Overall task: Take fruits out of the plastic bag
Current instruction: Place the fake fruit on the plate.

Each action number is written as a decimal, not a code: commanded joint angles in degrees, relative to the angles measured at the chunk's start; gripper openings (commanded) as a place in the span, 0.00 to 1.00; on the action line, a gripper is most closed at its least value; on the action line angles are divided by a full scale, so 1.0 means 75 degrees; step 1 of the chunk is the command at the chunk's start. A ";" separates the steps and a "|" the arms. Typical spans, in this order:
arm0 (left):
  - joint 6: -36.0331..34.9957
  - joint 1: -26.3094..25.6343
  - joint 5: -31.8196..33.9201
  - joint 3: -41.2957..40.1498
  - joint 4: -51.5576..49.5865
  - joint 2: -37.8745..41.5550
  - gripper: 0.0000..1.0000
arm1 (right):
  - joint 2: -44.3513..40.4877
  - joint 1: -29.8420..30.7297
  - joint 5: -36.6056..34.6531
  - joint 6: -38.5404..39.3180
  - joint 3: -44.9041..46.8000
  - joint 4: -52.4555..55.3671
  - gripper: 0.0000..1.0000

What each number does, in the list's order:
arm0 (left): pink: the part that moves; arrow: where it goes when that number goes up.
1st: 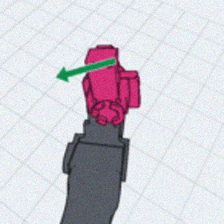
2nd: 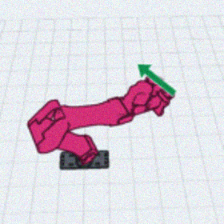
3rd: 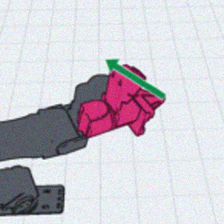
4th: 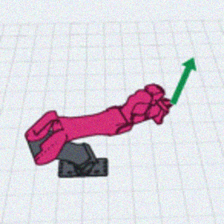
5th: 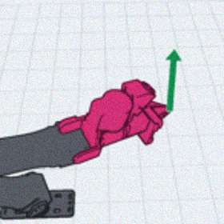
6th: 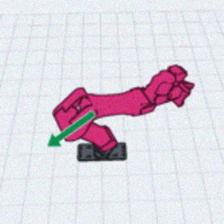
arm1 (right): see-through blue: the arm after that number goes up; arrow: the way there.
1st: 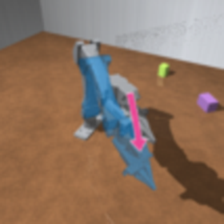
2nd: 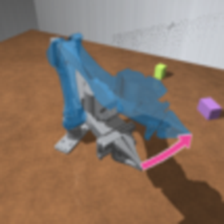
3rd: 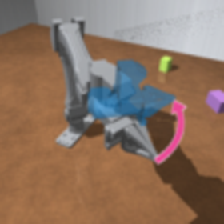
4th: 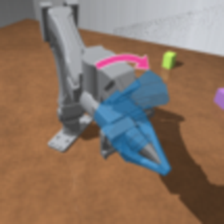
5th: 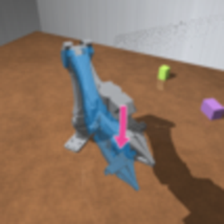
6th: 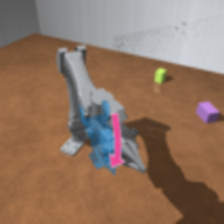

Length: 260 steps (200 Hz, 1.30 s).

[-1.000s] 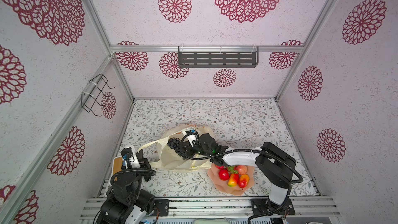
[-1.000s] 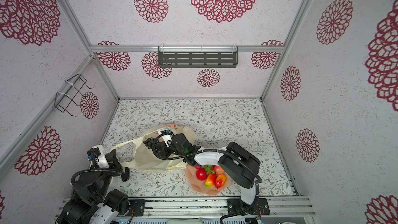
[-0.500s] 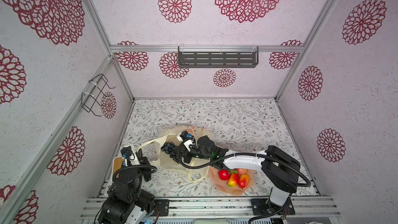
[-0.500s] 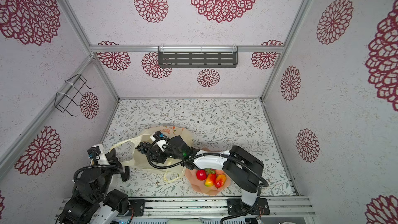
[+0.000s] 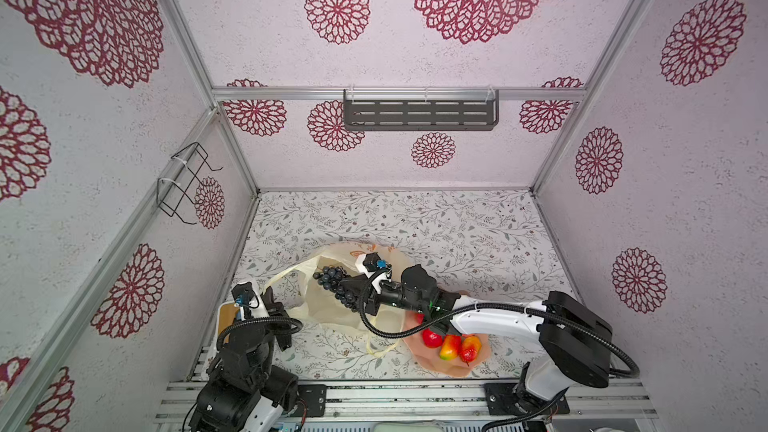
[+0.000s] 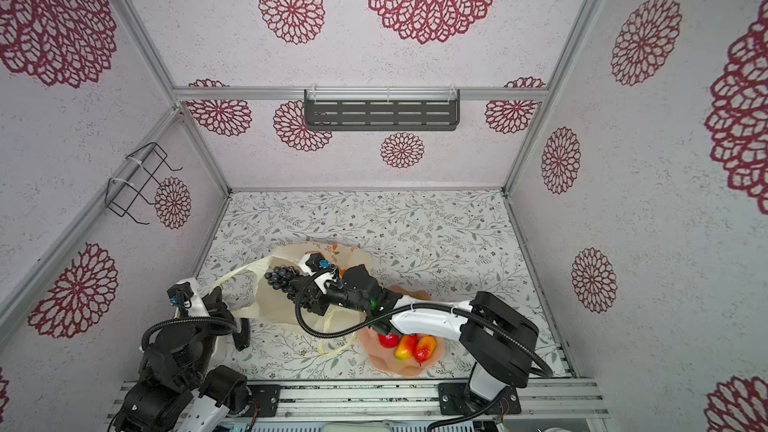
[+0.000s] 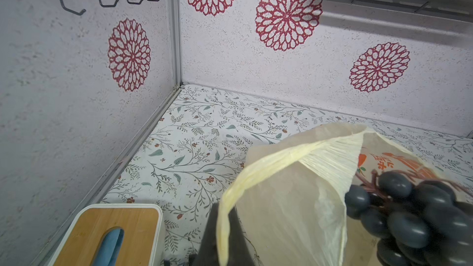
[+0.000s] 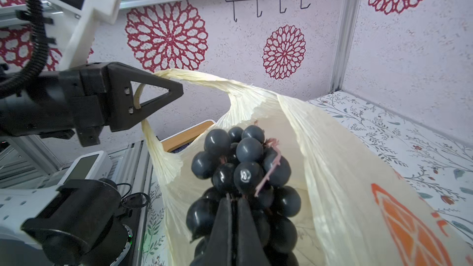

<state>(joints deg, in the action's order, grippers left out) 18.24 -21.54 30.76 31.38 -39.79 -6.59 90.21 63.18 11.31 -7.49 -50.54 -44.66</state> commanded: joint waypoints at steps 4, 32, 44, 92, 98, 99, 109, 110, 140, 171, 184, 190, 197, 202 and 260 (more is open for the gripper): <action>0.0004 0.0083 0.0023 0.0129 -0.0007 -0.0017 0.00 | -0.0768 0.0039 -0.0330 0.0181 0.0165 -0.1195 0.04; -0.0006 0.0083 0.0033 0.0118 -0.0011 0.0011 0.00 | -0.1206 0.0049 -0.0373 0.0195 0.0335 -0.1290 0.04; -0.0001 0.0079 0.0026 0.0126 -0.0014 0.0001 0.00 | -0.1408 0.0049 -0.0371 0.0190 0.0343 -0.1183 0.03; 0.0016 0.0074 0.0064 0.0129 -0.0021 0.0049 0.00 | -0.2526 0.0087 -0.0947 0.0380 0.0329 0.0055 0.03; 0.0014 0.0072 0.0095 0.0129 -0.0032 0.0053 0.00 | -0.2694 0.0096 -0.1069 0.0427 0.0306 0.0359 0.03; 0.0016 0.0077 0.0100 0.0129 -0.0029 0.0055 0.00 | -0.2726 0.0096 -0.1089 0.0437 0.0306 0.0409 0.03; 0.0017 0.0079 0.0132 0.0123 -0.0029 0.0079 0.00 | -0.3040 0.0118 -0.1298 0.0491 0.0291 0.0935 0.03; 0.0017 0.0081 0.0130 0.0126 -0.0034 0.0080 0.00 | -0.3063 0.0119 -0.1321 0.0493 0.0292 0.0990 0.03; 0.0009 0.0083 0.0201 0.0129 -0.0050 0.0110 0.00 | -0.4040 0.0189 -0.2024 0.0423 0.0330 0.2656 0.03; 0.0028 0.0088 0.0246 0.0129 -0.0050 0.0094 0.00 | -0.5011 0.0245 -0.2665 0.0032 0.0431 0.4394 0.02; 0.0030 0.0083 0.0234 0.0129 -0.0050 0.0082 0.00 | -0.5391 0.0258 -0.2829 -0.0178 0.0486 0.5147 0.02; 0.0030 0.0085 0.0219 0.0129 -0.0044 0.0082 0.00 | -0.5536 0.0260 -0.2893 -0.0284 0.0499 0.5509 0.02; 0.0034 0.0086 0.0216 0.0129 -0.0047 0.0077 0.00 | -0.5718 0.0263 -0.2935 -0.0406 0.0511 0.5930 0.02; 0.0036 0.0089 0.0220 0.0129 -0.0035 0.0070 0.00 | -0.5842 0.0271 -0.2967 -0.0504 0.0508 0.6235 0.02; 0.0032 0.0084 0.0133 0.0117 -0.0033 0.0031 0.00 | -0.6622 0.0283 -0.2776 -0.1354 0.0252 0.9583 0.02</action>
<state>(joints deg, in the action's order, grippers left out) 18.31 -21.37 31.99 31.38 -39.83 -6.37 42.52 64.97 -9.21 -13.15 -46.48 14.96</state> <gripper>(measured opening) 0.043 0.052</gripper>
